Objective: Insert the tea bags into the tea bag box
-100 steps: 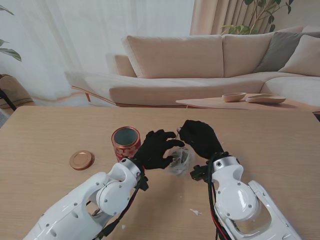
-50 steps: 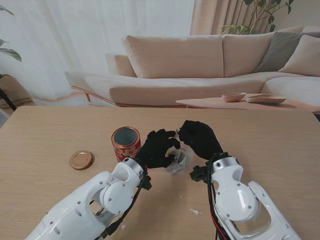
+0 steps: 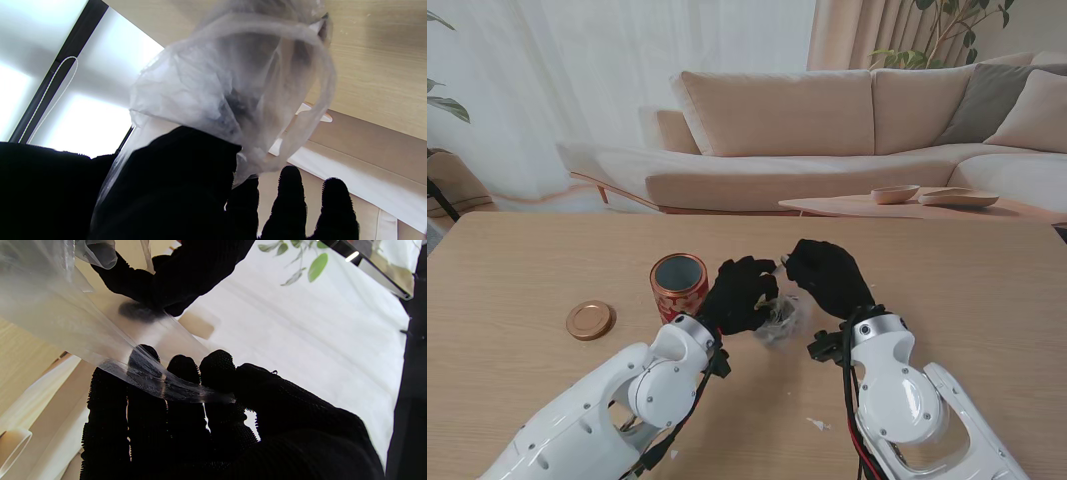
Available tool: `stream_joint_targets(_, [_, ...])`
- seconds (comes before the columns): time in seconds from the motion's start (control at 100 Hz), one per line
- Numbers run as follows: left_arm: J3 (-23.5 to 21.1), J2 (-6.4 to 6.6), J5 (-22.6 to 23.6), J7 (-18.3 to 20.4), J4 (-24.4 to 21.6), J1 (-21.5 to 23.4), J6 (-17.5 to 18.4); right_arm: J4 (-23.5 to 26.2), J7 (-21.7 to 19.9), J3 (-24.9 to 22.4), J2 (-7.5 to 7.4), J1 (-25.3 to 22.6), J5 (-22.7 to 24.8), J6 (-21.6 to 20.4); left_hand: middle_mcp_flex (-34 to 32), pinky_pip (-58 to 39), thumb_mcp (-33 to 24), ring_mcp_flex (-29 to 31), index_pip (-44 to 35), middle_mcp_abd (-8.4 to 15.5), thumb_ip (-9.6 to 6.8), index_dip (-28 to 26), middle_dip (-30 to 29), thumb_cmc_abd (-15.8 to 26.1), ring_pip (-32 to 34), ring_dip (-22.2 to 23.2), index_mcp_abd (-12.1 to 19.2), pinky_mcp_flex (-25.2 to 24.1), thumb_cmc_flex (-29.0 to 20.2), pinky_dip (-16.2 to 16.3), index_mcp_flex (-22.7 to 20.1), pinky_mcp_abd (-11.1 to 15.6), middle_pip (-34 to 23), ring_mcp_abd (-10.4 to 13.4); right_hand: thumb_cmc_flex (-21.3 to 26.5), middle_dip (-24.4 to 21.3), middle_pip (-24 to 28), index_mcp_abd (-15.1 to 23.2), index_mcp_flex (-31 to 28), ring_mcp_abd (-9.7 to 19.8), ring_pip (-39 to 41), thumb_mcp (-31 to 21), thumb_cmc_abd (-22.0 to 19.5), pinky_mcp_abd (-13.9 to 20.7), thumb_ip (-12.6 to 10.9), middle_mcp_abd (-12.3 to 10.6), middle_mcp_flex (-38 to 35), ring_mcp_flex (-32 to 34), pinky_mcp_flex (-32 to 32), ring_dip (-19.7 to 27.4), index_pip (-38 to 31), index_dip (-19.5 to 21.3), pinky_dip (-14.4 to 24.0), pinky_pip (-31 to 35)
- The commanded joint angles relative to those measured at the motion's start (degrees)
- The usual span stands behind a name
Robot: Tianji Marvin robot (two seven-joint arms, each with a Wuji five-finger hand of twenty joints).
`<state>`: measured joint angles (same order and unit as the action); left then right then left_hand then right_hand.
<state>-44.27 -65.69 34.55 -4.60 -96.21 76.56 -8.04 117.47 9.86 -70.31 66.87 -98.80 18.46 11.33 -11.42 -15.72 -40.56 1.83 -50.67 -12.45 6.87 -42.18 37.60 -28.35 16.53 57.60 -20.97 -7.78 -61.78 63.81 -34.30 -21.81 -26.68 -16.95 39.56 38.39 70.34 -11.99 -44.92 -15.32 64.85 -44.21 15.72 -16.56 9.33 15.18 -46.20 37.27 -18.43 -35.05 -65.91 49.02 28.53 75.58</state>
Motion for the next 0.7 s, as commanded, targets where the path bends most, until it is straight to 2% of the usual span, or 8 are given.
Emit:
stream_joint_targets(0.0, [-0.48, -0.60, 0.09, 0.21, -0.34, 0.43, 0.21, 0.53, -0.70, -0.08, 0.44, -0.46, -0.01, -0.05, 0.65, -0.18, 0.80, -0.98, -0.70, -0.36, 1.26, 0.73, 1.06, 1.51, 1.08, 0.92, -1.39, -0.45, -3.98, 1.17, -3.12, 1.48, -2.41, 0.13, -1.00, 0.87, 2.67, 2.36, -0.83, 0.64, 1.72, -1.12, -0.73, 0.49, -0.72, 2.37, 0.15, -0.07, 0.71, -0.80, -1.38, -0.50, 1.24, 3.20])
stream_joint_targets(0.13, [-1.61, -0.75, -0.62, -0.85, -0.87, 1.48, 1.59, 0.38, -0.90, -0.41, 0.39, -0.53, 0.13, 0.35, -2.26, -0.26, 0.31, -0.66, 0.15, -1.43, 0.90, 0.10, 0.34, 1.59, 2.28, 0.72, 0.01, -0.24, -5.61, 1.35, -7.49, 1.10, -4.13, -0.42, -1.03, 0.92, 2.64, 2.32, -0.85, 0.65, 1.72, -1.14, -0.73, 0.43, -0.72, 2.39, 0.14, -0.09, 0.72, -0.81, -1.36, -0.52, 1.32, 3.20])
stream_joint_targets(0.26, [-2.95, -0.44, -0.77, -0.62, -2.19, 2.65, 3.44, 0.01, -1.15, -0.61, 0.39, -0.33, -0.02, 0.99, -3.58, -0.21, -2.89, -0.64, 1.86, -1.70, 1.13, -5.05, 1.13, 0.02, 3.57, -0.32, 0.10, -0.03, -4.24, 1.61, -9.60, 0.86, -5.70, -0.48, -1.05, 1.03, 2.69, 2.36, -0.73, 0.65, 1.71, -1.12, -0.73, 0.43, -0.70, 2.65, 0.24, -0.09, 0.68, -0.81, -1.35, -0.52, 1.39, 3.19])
stream_joint_targets(0.49, [-5.50, -0.07, -2.78, 0.17, -5.11, 5.05, 6.56, -0.54, -1.30, -0.97, 0.45, 0.21, -0.16, 2.23, -3.55, -0.02, -3.94, -0.82, 1.82, -1.62, 1.10, -7.75, 1.17, -0.81, 3.10, -0.76, 3.74, -0.31, -2.72, 1.50, -10.52, 1.12, -5.42, -0.19, -1.00, 1.17, 2.64, 2.26, -0.74, 0.65, 1.70, -1.09, -0.86, 0.48, -0.72, 2.57, 0.19, -0.08, 0.65, -0.82, -1.42, -0.48, 1.50, 3.14])
stream_joint_targets(0.69, [-8.06, 0.48, -5.10, 1.91, -8.51, 7.63, 9.58, -1.60, -1.86, -1.05, 0.46, 1.15, -0.66, 3.67, -3.49, 0.15, -4.00, -0.97, 2.27, -1.51, 1.15, -8.75, 0.85, -0.67, 2.45, -0.96, 4.29, -0.51, -2.41, 1.31, -10.69, 1.27, -4.86, -0.01, -0.87, 1.23, 2.57, 2.21, -0.75, 0.67, 1.69, -1.05, -0.87, 0.52, -0.76, 2.47, 0.13, -0.10, 0.69, -0.83, -1.43, -0.45, 1.56, 3.09])
